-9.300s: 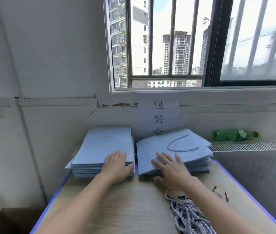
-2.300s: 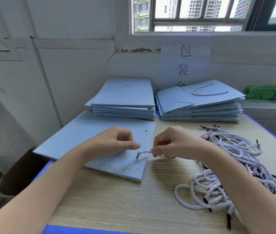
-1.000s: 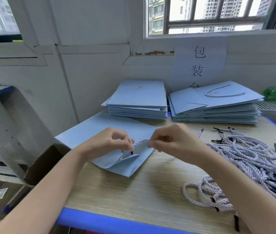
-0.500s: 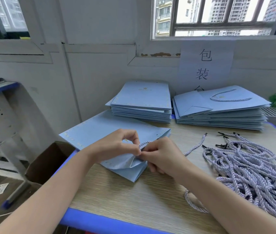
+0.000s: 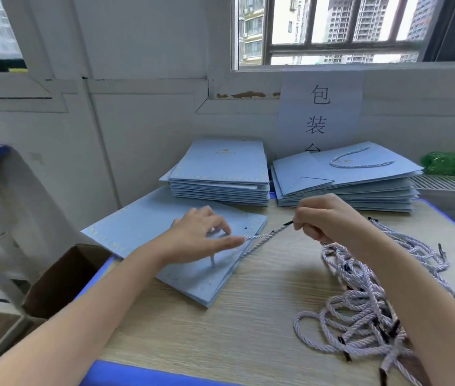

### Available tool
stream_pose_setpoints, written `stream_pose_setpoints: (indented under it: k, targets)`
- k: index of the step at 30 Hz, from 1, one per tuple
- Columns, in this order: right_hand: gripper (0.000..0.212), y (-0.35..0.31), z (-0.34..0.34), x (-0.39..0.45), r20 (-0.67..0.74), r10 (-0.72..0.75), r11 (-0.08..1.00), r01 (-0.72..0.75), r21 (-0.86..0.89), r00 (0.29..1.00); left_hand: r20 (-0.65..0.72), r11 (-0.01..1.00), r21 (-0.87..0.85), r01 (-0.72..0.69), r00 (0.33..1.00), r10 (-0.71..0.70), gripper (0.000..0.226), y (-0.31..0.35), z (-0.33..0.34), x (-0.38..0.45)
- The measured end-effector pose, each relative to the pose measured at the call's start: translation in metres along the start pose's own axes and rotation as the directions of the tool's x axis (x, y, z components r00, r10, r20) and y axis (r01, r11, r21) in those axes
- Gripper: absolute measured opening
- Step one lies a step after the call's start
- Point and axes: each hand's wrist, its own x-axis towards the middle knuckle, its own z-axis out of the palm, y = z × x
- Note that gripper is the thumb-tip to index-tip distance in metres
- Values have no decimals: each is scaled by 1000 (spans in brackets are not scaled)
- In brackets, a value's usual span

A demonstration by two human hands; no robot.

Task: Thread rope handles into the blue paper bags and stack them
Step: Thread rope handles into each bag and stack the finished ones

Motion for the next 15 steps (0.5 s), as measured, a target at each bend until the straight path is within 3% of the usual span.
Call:
stream_pose_setpoints:
  k: [2, 6, 9, 15]
  targets:
    - [27, 4, 1, 2, 29, 30, 997, -28, -72, 999, -56, 998, -58, 28, 998, -32, 45, 1, 3, 11]
    - [30, 16, 6, 9, -57, 19, 924, -39, -381, 998, -201, 998, -60, 11, 979, -23, 52, -5, 15, 17]
    - [14, 20, 14, 15, -135, -79, 915, 18, -403, 988, -143, 997, -58, -57, 989, 48, 45, -3, 16, 11]
    - [15, 25, 26, 21, 44, -181, 819, 176, -547, 982, 21, 994, 100, -53, 998, 51, 101, 8, 15, -1]
